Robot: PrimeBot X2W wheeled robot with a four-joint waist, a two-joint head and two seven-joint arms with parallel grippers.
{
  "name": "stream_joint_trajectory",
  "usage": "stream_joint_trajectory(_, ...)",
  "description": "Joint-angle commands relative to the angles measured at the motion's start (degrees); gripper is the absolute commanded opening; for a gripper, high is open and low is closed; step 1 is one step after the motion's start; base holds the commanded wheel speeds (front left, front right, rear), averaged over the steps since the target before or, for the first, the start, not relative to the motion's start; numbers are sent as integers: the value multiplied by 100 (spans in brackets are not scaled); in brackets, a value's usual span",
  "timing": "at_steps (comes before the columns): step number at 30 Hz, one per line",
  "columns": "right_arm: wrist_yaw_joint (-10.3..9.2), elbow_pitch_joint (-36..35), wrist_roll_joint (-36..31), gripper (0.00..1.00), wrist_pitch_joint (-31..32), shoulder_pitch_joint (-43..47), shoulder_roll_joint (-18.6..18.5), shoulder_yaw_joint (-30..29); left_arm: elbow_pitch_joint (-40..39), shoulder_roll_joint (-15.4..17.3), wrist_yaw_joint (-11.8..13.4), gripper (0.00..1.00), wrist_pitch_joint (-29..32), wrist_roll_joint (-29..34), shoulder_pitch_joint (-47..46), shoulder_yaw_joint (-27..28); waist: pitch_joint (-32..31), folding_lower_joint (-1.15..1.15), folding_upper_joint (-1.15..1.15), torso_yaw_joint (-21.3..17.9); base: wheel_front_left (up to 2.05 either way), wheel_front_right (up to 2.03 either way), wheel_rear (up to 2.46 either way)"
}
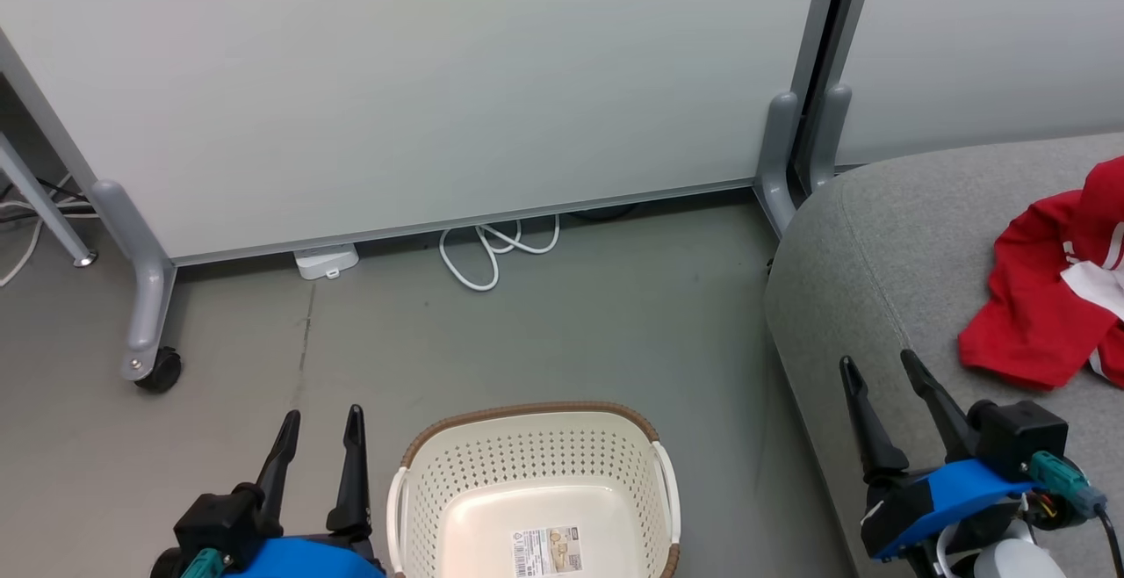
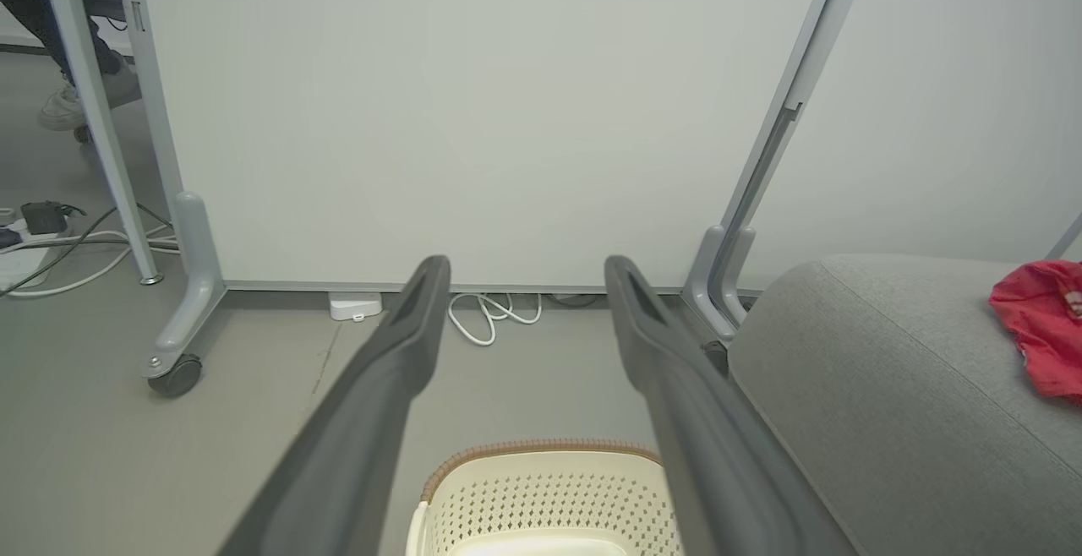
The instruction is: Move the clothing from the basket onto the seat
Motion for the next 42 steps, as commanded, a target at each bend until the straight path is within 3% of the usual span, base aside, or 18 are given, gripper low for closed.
stream_joint_trajectory(1,1,-51,-31,100,-2,132,48,-27,11,-23,-4,100,-17,-7,80,82,-31,1,0,30,0,0,0)
stream_joint_trajectory(36,1,-123,-214,100,64,267,309,-8,139,-110,-5,100,-17,107,115,415,-41,1,0,186,0,0,0)
stream_joint_trajectory(37,0,-124,-212,0,57,246,289,-11,130,-111,0,0,0,86,165,413,-41,2,0,187,0,0,0)
stream_joint_trajectory(42,-1,135,-173,0,79,356,296,-8,374,-142,0,0,38,68,280,414,-41,2,0,187,0,0,0)
